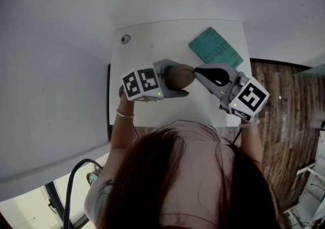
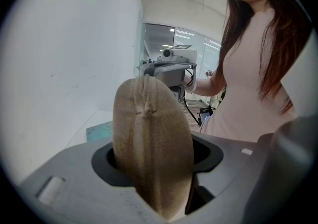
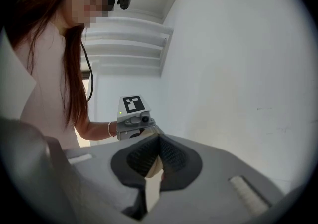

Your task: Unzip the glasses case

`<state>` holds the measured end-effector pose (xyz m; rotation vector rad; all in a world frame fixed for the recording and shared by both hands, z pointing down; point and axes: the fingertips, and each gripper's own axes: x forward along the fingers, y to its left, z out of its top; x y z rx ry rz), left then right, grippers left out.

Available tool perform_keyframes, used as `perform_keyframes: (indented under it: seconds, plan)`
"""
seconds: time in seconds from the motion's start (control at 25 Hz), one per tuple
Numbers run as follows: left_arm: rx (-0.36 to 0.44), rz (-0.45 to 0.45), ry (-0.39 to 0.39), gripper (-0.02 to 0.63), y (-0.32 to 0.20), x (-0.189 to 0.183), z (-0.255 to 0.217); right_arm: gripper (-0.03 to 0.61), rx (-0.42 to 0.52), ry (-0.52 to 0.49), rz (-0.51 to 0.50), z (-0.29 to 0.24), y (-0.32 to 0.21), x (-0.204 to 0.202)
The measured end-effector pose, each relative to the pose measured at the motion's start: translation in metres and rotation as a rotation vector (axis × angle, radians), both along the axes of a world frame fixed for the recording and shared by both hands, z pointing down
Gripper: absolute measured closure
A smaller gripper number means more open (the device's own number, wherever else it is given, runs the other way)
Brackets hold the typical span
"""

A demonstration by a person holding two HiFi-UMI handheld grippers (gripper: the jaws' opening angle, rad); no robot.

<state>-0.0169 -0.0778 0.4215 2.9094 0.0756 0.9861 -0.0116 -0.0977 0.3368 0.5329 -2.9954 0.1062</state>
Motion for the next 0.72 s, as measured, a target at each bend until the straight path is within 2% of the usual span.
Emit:
perform_keyframes:
  seconds: [0.52,0.72]
  plan:
    - [-0.043,-0.013,0.082,0.318,0.001,-0.004,-0.009,0.575,-0.036,-0.027,-0.010,0.004,-0.001,0.001]
    - [-0.071,-0.016,0.153,0.318,0.000,-0.005,-0.019,0.575,-0.055,-0.047,-0.015,0.003,-0.001,0.002]
